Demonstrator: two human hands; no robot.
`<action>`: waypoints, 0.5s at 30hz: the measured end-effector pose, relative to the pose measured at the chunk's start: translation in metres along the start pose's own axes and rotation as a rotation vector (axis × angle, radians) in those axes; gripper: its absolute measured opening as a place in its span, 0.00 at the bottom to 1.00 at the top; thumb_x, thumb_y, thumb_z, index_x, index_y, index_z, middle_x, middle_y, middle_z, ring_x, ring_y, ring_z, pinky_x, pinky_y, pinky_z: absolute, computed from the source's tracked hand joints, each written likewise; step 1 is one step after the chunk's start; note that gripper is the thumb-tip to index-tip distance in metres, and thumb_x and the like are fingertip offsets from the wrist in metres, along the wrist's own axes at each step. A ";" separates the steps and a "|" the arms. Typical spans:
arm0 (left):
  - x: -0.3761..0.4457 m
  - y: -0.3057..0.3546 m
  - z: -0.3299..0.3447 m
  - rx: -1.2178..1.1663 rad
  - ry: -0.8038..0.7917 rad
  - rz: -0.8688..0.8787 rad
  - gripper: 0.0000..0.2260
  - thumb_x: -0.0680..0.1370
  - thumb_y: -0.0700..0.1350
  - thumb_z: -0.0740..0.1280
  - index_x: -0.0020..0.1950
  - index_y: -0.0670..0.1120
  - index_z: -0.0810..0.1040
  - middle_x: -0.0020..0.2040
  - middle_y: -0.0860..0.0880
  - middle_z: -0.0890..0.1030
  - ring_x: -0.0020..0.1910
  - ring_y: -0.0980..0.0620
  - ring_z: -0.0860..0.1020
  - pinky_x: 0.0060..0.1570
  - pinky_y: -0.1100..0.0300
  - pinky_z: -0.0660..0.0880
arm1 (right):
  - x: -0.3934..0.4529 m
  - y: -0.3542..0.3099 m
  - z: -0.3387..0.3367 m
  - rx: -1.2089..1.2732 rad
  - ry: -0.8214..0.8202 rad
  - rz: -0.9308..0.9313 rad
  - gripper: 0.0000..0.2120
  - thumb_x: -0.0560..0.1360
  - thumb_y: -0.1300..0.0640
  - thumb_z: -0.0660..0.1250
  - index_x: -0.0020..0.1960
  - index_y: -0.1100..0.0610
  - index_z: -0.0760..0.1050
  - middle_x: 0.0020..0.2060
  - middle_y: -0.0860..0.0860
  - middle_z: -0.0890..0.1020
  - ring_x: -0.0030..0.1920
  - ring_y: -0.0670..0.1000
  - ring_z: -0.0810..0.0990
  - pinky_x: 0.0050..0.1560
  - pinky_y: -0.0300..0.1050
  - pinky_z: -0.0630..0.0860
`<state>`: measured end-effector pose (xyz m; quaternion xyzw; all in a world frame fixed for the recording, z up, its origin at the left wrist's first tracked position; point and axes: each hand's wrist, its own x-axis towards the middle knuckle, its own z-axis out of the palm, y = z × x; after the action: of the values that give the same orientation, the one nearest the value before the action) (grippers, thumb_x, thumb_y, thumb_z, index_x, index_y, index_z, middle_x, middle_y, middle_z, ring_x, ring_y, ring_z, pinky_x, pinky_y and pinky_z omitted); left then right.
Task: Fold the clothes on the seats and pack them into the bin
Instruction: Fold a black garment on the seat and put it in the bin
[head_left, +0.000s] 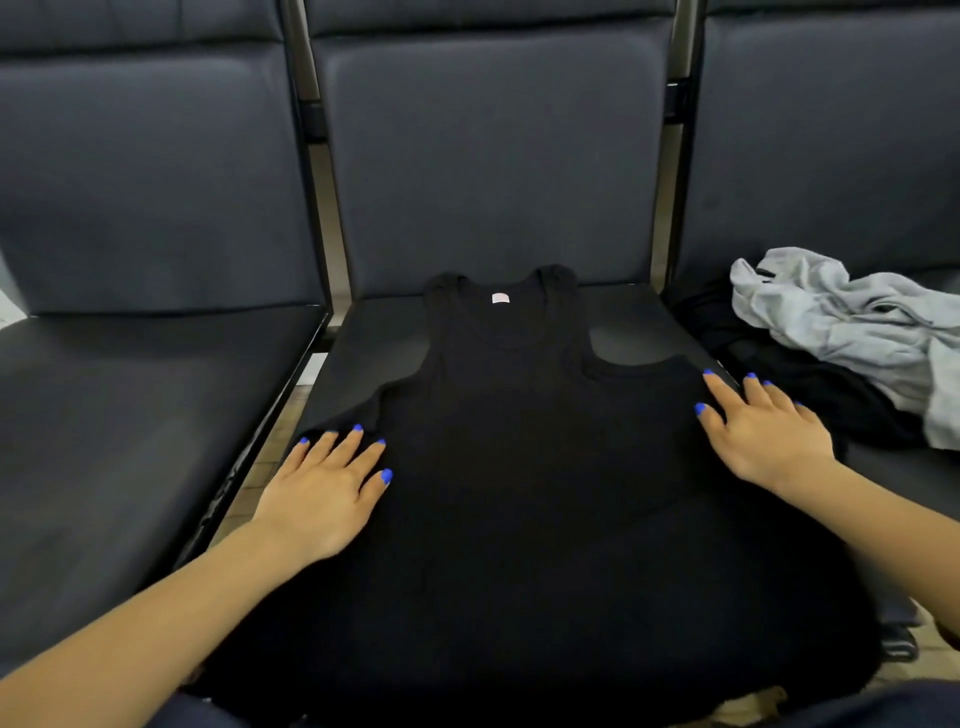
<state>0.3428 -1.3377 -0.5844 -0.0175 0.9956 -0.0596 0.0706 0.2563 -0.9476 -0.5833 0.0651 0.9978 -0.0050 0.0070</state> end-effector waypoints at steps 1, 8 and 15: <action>0.006 0.001 -0.001 -0.002 -0.012 -0.028 0.24 0.83 0.58 0.44 0.78 0.54 0.48 0.79 0.51 0.47 0.78 0.49 0.47 0.75 0.52 0.44 | 0.000 0.001 -0.001 0.006 0.001 0.002 0.27 0.81 0.42 0.46 0.78 0.47 0.47 0.76 0.58 0.57 0.76 0.57 0.54 0.73 0.54 0.55; 0.022 -0.030 -0.009 -0.151 -0.015 -0.372 0.26 0.82 0.58 0.45 0.79 0.50 0.51 0.79 0.47 0.50 0.77 0.44 0.49 0.74 0.45 0.49 | -0.027 0.005 -0.005 -0.021 0.037 -0.200 0.28 0.81 0.43 0.49 0.78 0.50 0.48 0.77 0.53 0.54 0.77 0.52 0.51 0.74 0.49 0.52; -0.005 -0.001 -0.011 -0.060 0.112 -0.011 0.23 0.83 0.55 0.45 0.78 0.53 0.50 0.79 0.52 0.48 0.78 0.50 0.45 0.74 0.49 0.42 | -0.103 0.028 -0.011 -0.033 -0.163 -0.498 0.43 0.58 0.25 0.19 0.71 0.39 0.32 0.69 0.36 0.36 0.71 0.37 0.33 0.70 0.38 0.32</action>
<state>0.3463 -1.3374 -0.5728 -0.0218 0.9992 -0.0307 0.0138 0.3623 -0.9330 -0.5710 -0.1833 0.9792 0.0044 0.0869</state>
